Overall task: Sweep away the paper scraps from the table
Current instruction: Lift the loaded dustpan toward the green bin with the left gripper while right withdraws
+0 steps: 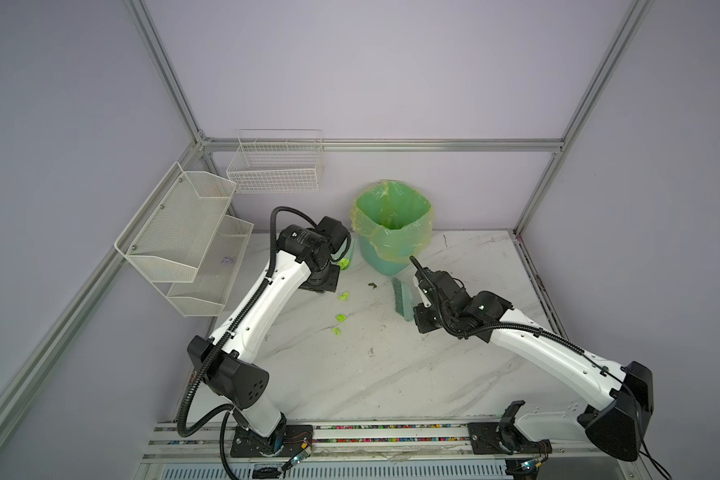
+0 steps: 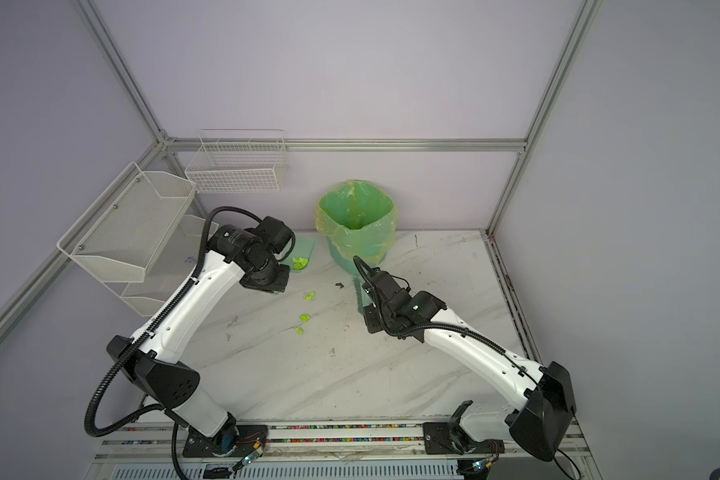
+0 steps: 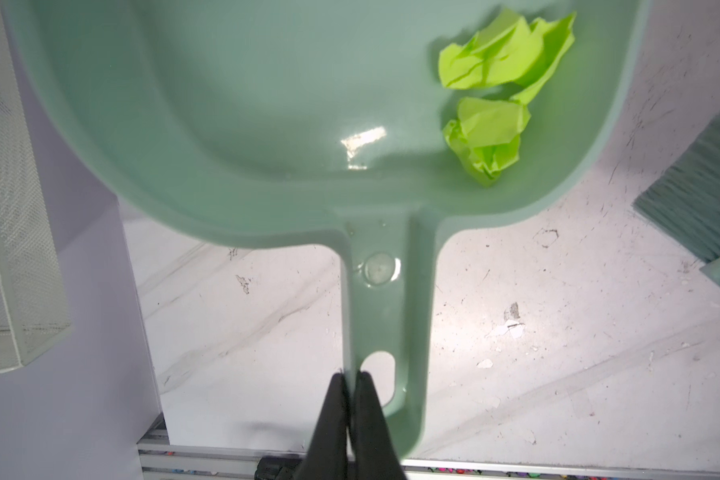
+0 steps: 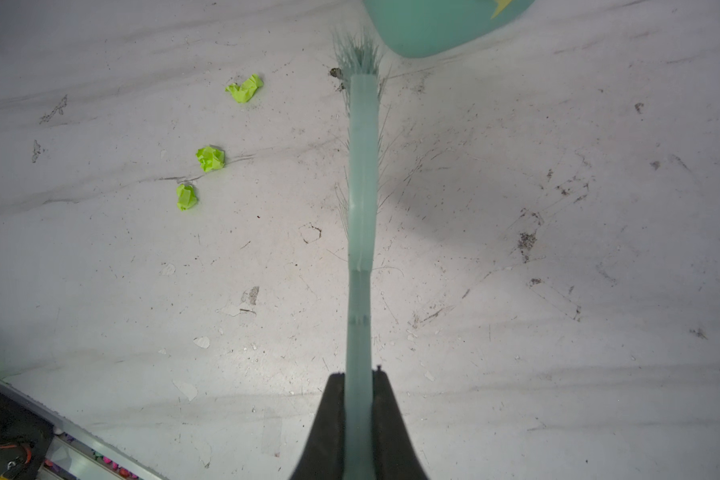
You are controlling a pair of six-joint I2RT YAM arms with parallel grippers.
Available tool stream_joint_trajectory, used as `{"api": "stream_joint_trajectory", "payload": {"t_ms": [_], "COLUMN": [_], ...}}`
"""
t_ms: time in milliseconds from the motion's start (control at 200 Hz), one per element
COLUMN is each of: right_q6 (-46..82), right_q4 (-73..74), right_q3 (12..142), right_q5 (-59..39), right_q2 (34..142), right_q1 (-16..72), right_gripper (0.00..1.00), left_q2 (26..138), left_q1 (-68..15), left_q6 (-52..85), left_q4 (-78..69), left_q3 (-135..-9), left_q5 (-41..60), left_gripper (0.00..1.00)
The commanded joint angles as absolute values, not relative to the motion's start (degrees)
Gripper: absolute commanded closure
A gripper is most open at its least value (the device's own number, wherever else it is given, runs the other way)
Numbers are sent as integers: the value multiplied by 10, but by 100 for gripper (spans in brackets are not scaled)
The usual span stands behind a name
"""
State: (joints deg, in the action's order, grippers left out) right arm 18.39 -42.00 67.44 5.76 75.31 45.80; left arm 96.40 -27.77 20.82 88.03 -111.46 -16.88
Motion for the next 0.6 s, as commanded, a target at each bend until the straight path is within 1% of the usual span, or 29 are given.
{"api": "stream_joint_trajectory", "payload": {"t_ms": [0,275,415,595], "right_q6": [193,205,209,219], "right_q4": [-427,-423,-412,-407], "right_q3": [663,633,616,615], "right_q5": [52,39,38,34], "right_q2": [743,724,716,721], "right_q1": [455,455,454,455], "right_gripper": [100,100,100,100], "left_q2": [990,1085,1102,1125], "left_q1": [-275,-275,-274,-275], "left_q6": [188,161,149,140], "left_q4": [889,916,890,874], "left_q3": [-1214,-1396,-1427,-1461], "left_q5": [-195,-222,-216,-243], "left_gripper": [100,100,100,100]}}
